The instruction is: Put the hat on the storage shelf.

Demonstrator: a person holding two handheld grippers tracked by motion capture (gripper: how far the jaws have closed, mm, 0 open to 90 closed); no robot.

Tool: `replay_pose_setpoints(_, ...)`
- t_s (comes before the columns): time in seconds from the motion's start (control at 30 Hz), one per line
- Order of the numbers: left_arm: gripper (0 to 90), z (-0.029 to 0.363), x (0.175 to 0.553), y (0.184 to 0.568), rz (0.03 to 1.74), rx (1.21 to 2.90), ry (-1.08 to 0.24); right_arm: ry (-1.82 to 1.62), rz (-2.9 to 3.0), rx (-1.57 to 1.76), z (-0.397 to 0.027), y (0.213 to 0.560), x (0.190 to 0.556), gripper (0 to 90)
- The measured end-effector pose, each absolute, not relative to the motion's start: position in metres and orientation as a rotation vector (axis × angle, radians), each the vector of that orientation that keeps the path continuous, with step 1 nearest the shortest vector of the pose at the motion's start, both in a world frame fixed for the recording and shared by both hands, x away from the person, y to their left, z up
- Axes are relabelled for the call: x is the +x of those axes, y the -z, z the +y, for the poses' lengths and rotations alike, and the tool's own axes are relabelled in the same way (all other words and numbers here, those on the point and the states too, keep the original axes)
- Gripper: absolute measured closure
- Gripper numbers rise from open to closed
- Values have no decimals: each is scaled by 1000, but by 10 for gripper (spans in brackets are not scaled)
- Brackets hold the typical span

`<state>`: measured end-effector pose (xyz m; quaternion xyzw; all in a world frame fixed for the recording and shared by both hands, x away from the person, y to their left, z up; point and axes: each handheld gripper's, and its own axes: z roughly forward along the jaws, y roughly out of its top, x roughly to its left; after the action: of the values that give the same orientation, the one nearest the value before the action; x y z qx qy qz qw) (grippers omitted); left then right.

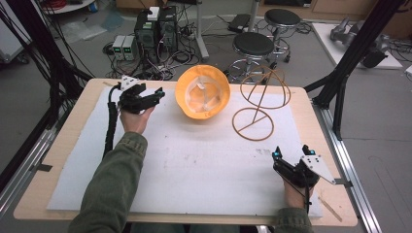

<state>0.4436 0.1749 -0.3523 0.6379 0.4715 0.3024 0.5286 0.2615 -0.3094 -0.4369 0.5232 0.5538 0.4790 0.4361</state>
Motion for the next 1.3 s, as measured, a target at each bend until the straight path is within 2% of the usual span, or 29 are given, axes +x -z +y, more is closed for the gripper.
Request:
replay_pose_setpoints(0.43, 298, 143, 486, 368, 1167, 1585, -689, -1172, 1388, 1293, -308, 437, 264, 64)
replay_pose_setpoints(0.73, 301, 128, 517, 387, 1199, 1648, -586, -1150, 1383, 1285, -308, 436, 268, 64)
replay_pose_setpoints(1.3, 308, 111, 544, 410, 1206, 1697, -550, -1140, 1387, 1284, -307, 437, 269, 64)
